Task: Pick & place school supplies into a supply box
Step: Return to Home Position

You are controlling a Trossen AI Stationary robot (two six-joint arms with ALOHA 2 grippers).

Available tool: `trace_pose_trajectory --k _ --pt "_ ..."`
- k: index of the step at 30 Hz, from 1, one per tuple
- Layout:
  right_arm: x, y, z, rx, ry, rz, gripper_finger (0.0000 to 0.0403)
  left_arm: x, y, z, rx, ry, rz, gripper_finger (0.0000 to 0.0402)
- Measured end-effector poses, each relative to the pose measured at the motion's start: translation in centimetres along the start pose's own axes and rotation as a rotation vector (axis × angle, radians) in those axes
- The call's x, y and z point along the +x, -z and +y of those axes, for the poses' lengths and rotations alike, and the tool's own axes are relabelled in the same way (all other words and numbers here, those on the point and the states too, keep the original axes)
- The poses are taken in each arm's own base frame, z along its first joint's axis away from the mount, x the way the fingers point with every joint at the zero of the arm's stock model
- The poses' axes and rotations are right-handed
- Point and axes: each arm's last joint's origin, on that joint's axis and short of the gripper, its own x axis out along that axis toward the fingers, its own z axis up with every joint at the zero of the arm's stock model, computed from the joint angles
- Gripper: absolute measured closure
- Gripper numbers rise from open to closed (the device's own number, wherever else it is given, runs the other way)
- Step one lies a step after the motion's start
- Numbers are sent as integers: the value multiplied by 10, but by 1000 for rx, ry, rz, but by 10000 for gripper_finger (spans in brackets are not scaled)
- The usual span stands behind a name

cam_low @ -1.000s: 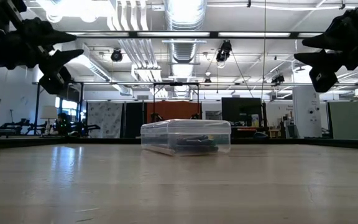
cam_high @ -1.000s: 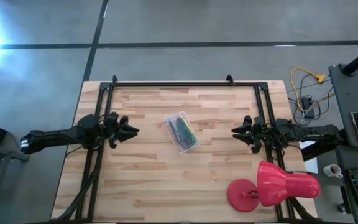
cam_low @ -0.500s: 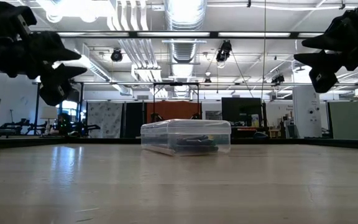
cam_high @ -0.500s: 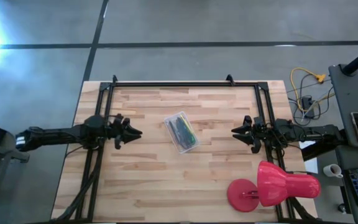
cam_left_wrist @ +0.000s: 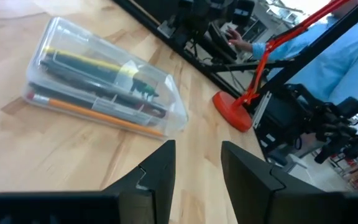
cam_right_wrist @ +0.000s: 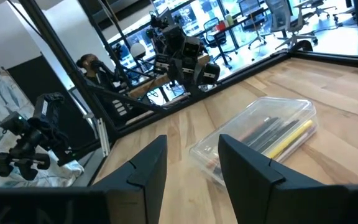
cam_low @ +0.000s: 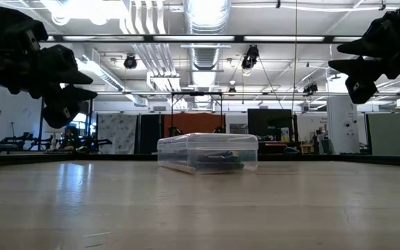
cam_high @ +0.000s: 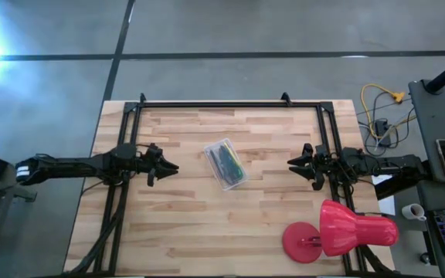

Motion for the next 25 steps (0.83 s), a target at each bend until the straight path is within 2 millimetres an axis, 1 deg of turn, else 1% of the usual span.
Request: trace_pose_trajectory --k 15,25 --pt "0 0 0 0 1 2 266 4 4 5 -18 -42 57 288" --pt "0 0 0 0 1 2 266 5 5 5 -18 -43 58 288"
